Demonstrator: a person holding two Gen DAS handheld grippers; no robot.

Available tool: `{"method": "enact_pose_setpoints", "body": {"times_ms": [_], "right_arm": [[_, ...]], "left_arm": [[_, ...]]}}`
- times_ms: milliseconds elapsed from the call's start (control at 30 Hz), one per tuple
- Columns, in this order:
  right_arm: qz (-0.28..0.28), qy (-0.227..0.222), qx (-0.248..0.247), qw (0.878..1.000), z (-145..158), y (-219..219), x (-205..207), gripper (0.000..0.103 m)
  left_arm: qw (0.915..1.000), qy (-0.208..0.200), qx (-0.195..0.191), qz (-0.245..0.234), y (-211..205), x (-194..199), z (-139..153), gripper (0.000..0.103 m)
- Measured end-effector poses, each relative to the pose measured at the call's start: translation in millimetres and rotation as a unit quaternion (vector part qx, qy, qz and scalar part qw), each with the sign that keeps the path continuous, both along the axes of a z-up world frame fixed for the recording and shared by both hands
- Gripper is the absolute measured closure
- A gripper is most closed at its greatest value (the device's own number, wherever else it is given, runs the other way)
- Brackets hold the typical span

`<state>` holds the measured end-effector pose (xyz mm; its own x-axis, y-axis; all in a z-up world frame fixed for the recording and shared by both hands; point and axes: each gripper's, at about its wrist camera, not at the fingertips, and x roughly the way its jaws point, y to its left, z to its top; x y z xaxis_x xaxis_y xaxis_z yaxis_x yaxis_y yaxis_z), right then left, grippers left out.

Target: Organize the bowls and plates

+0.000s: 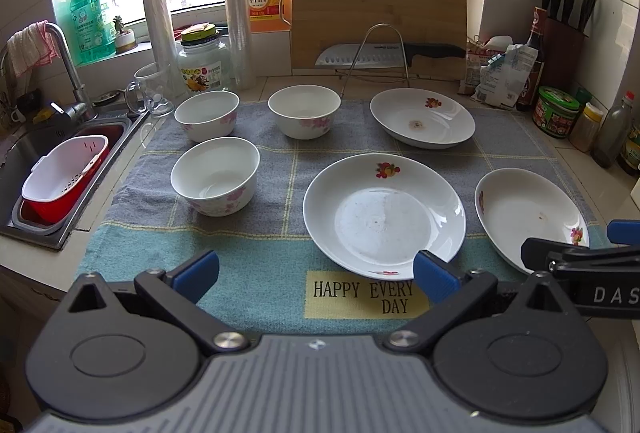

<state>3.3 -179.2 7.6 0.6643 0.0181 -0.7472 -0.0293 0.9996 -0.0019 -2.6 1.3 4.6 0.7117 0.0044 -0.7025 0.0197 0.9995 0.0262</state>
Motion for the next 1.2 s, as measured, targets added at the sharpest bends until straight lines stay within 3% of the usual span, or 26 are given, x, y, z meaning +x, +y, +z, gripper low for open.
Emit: {"method": "enact_pose_setpoints", "body": {"times_ms": [1200], "right_arm": [[-0.001,-0.01,-0.01,1.0,6.7,4.7,-7.1,0.0]], "left_arm": [[1.0,-0.007,-0.002,-0.003,4.6,-3.4,4.9,0.001]]}}
